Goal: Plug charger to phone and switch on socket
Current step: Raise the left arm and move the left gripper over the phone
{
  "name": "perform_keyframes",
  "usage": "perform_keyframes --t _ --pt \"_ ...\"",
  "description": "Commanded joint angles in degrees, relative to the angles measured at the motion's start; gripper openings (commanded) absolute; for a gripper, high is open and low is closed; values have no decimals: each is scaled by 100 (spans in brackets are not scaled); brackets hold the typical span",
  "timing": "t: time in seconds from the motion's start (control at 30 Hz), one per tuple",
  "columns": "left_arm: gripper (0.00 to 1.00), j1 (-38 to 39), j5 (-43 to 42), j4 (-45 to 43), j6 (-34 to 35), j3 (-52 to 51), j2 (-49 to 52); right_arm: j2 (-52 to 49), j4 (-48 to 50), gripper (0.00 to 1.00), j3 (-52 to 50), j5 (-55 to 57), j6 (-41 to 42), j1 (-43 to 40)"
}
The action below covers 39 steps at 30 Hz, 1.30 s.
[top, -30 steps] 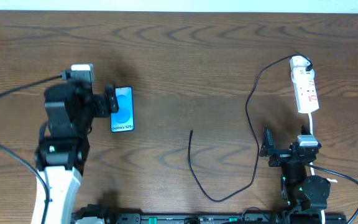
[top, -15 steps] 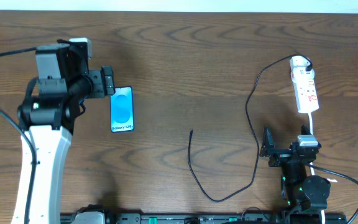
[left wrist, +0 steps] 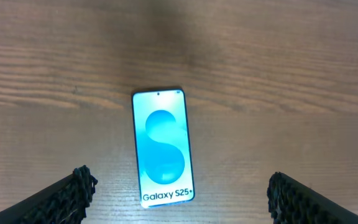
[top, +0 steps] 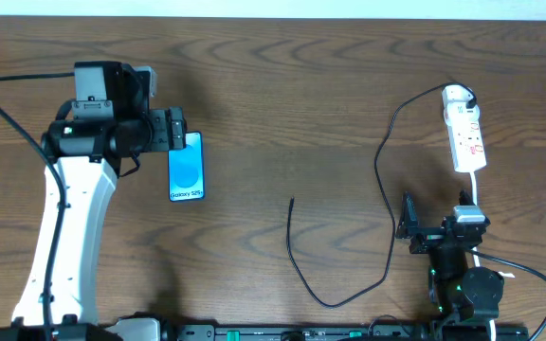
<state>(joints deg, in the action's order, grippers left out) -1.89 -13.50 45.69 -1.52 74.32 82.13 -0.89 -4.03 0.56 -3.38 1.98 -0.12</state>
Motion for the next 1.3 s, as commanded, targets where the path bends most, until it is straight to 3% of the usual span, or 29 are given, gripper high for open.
perform_keyframes --t 0.0,0.93,1.27 --pt "91 -28 -109 81 -37 136 81 17 -7 99 -24 24 55 37" --pt "91 -28 109 664 -33 129 140 17 -7 99 -24 24 55 37" --pt "91 -28 109 627 116 129 942 17 -9 99 -24 24 55 37"
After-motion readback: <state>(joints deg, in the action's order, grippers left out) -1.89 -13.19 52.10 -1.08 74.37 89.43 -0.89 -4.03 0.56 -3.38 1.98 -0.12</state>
